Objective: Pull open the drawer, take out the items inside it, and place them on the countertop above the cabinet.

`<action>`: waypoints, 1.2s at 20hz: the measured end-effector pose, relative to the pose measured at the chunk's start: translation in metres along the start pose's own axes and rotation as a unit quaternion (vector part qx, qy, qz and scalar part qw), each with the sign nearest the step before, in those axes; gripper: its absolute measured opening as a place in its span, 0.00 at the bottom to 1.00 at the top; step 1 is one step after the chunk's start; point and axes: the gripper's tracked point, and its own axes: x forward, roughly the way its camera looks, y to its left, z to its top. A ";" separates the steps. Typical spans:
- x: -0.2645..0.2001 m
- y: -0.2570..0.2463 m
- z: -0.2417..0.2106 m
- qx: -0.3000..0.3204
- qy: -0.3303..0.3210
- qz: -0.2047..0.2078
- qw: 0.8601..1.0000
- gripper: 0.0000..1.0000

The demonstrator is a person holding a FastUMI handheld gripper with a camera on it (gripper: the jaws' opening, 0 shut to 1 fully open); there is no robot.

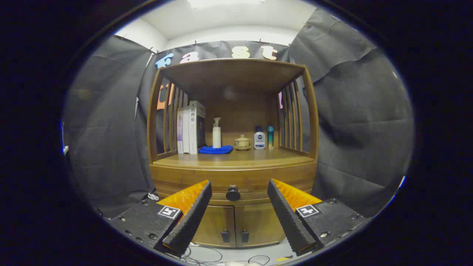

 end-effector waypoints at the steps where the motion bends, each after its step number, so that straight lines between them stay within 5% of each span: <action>1: 0.001 0.001 0.000 -0.001 0.000 0.001 1.000 0.99; 15: 0.009 0.004 -0.013 -0.006 0.003 0.005 1.000 0.99; 24: 0.086 0.011 -0.062 -0.052 0.037 0.010 0.998 0.99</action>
